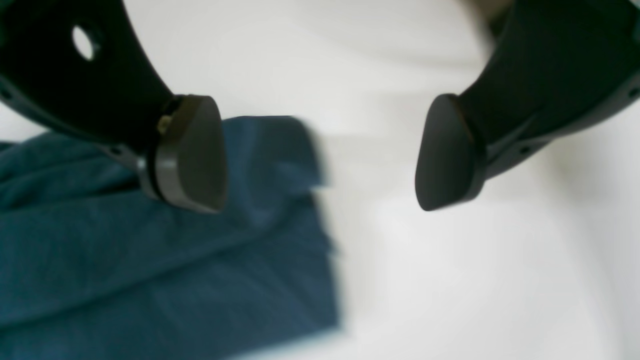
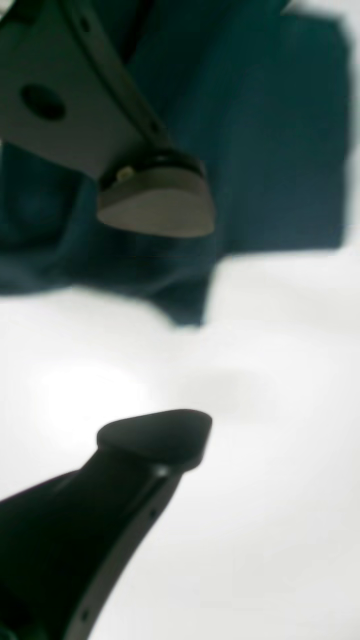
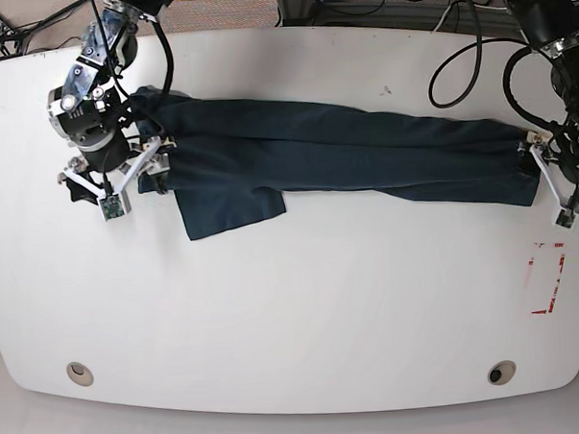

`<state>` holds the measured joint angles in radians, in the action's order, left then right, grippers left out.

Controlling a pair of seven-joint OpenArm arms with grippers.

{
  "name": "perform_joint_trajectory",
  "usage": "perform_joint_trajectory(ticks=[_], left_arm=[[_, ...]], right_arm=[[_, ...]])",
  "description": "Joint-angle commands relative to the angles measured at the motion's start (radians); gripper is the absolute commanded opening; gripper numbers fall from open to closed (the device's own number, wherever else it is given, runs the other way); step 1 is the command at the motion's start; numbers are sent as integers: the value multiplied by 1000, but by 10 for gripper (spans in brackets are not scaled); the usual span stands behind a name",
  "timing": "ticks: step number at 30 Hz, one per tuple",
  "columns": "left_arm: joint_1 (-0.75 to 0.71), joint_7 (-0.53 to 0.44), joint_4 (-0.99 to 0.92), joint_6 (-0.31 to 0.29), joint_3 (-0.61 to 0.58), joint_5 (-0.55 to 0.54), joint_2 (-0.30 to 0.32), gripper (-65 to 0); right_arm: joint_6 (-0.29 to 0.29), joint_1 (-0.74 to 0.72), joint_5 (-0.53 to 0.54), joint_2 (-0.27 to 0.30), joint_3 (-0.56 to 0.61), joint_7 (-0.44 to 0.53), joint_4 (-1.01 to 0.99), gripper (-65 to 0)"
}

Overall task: Fold the T-shirt properly
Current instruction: 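Pull the folded strip taut between both grippers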

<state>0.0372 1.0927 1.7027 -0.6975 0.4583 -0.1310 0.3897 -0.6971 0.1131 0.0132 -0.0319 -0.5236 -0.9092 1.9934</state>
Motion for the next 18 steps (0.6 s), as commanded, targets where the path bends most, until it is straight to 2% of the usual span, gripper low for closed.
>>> perform_joint_trajectory(ticks=[1,3,7,8,11,13,18], left_arm=[[14,4,61,-1,4,-6,-1,-114],[14,-1,63,-1,7,0,-24,-114],[13,-7,23,-1,46,4,-53,-115],[8,-15,-2,-1,60,4,-54,-115],[-6,-42,-69,-1,73,4,-56,-118],[-27,-73,-111,-1,75,4,-56,-140],[-79,-181,-194,-1,73,4,-48,-269]], right_arm=[[-1,-10,23,-16,-3,14,16,-162],[-1,-13,23,-35,1,14,14,-206],[-1,-6,21,-61,21,14,-21,-365],[-1,-5,20,-59,27,14,-41,-442],[-1,7,20,-59,29,14,-93,-569],[-1,13,20,-55,30,15,-128,-601],[-1,15,20,-3,32,20,-225,-564]])
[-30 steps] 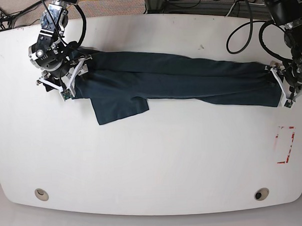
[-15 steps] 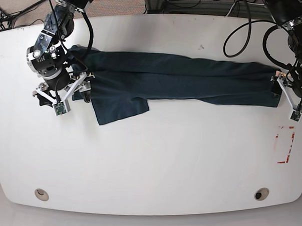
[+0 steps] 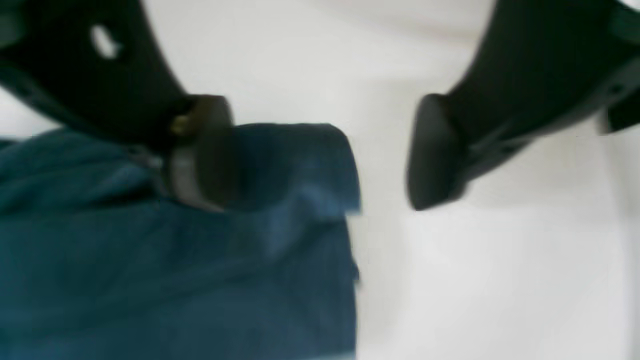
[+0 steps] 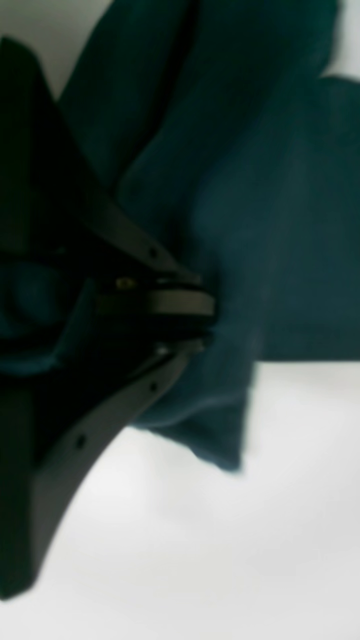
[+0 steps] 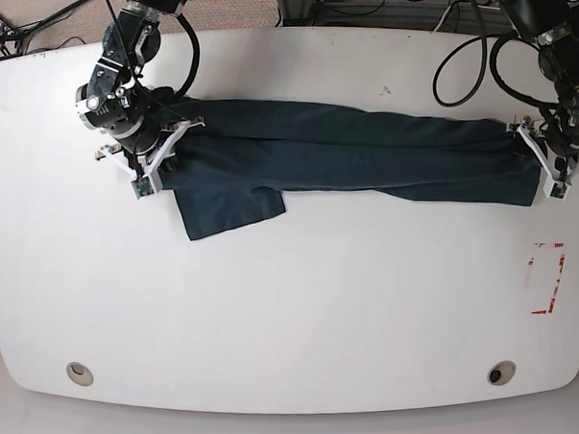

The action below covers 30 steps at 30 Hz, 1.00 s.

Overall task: Fold the T-shirt properly
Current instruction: 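Pull the folded strip taut between both grippers, then move the right gripper to the hanging fabric flap and grasp it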

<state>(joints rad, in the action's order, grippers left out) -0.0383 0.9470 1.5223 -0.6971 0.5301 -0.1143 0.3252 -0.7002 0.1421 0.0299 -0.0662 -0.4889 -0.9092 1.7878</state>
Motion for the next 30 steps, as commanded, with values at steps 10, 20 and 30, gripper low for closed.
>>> perform_joint_trajectory(ticks=[10,20,30], left_arm=[[-47,-44,-78,-1,3,-14,16,-326],[-90,-43,-76,-1,2,-14,12,-325],[-122,54,-32,-1,5,-23,5,-325]], right_arm=[[2,-58,5,177,2,109,-220,-556],[2,-164,3,299,2,155,-401,-555],[2,-203,9,334,2,131,-348,-530]])
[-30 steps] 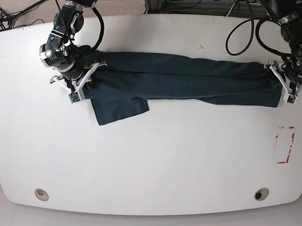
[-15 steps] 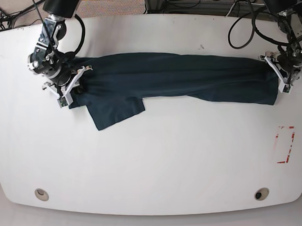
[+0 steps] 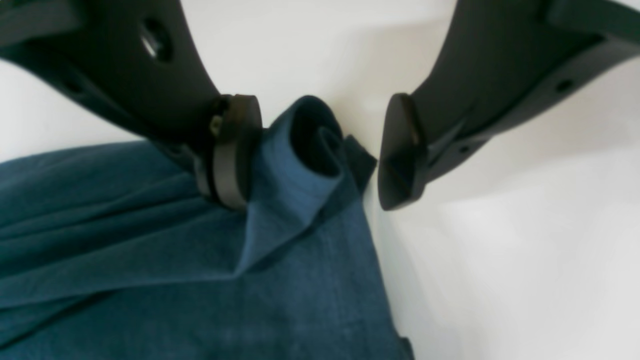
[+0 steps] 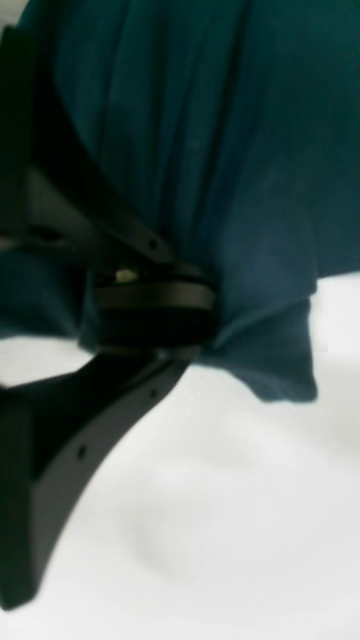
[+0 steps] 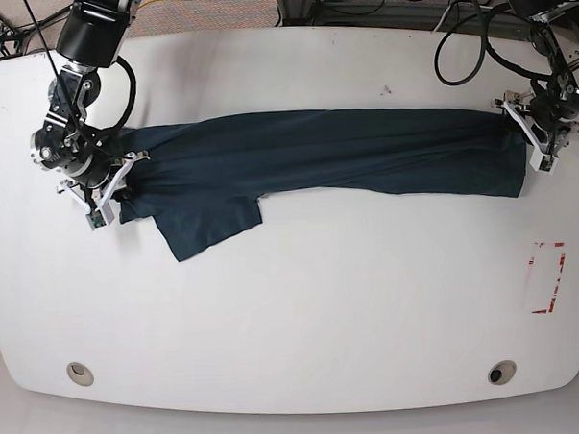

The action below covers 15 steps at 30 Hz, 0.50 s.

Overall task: Fold the T-shirt properly
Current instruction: 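Move the right gripper to the hanging fabric flap and grasp it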

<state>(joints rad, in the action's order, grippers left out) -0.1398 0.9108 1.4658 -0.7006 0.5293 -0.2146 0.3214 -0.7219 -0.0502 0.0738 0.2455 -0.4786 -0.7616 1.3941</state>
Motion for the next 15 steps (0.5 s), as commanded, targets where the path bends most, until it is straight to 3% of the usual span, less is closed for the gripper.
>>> perform_joint_trajectory(ticks=[1,8,11,15], left_arm=[[-30,103,42,2,5,77,0,-325],[-85,138,183,2,53,86,-66,-324],[-94,139,223,2,55,86,-86,-324],[-120,161,260,2,56,86,-100,-324]], right_arm=[[24,-10,-33,21,-9,-28,72,-501],[24,-35,-38,-31,-9,-82,218,-260],[24,-60,-38,-50,-4,-95,232,-187],[24,-101,-39,-51,59,-97,213,-143]])
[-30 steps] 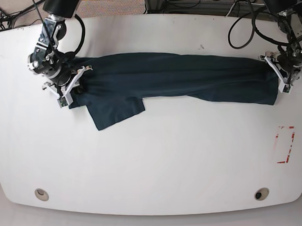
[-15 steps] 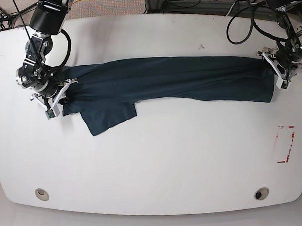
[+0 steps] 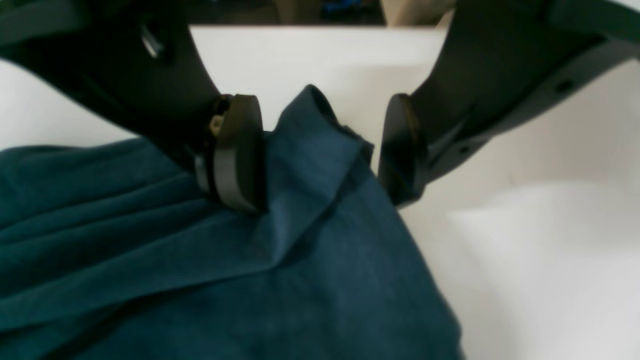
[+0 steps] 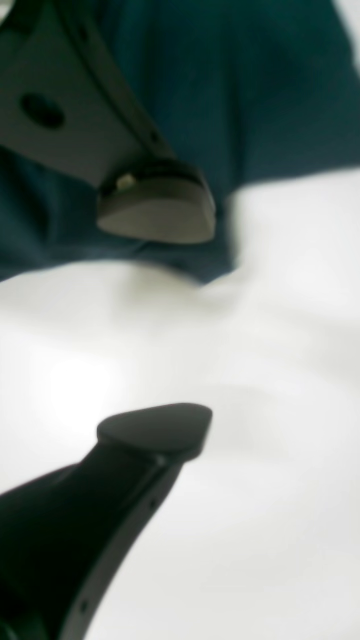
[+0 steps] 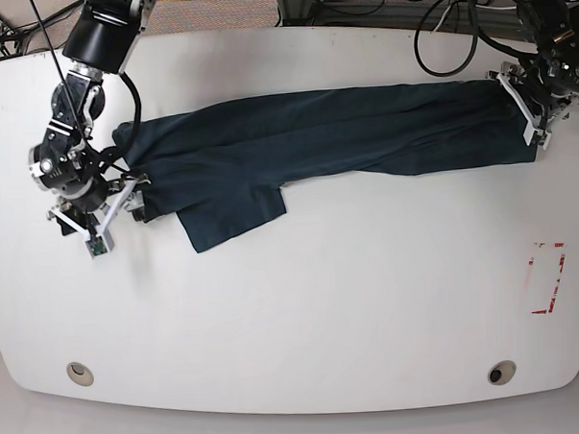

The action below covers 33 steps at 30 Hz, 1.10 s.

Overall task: Fold the T-shirt properly
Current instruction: 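Move the right gripper to the hanging fabric flap and grasp it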

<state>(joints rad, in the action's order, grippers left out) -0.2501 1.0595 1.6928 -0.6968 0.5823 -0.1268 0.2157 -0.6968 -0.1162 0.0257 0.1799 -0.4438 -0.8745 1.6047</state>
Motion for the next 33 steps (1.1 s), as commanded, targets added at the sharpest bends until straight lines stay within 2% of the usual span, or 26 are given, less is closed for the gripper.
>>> perform_joint_trajectory(ticks=[1,7,11,19,33], left_arm=[[-12,21,40,-1,3,-1,6,-324],[-15,55,69,-1,3,-3,6,-324],[-15,55,66,-1,3,-3,8,-324],[-15,51,68,-1,1,-3,11,-324],[-12,51,65,-1,0,-3,12,-324]], right_arm=[[-1,-44,9,13,46,16,-16,-140],[-1,-104,10,10,116,25,-109,-140],[-1,-136,7,-13,118,77,-205,-140],[-1,-188,15,-15,119,150,-370,-140],[-1,-184,7,-76,127,177,-392,-141]])
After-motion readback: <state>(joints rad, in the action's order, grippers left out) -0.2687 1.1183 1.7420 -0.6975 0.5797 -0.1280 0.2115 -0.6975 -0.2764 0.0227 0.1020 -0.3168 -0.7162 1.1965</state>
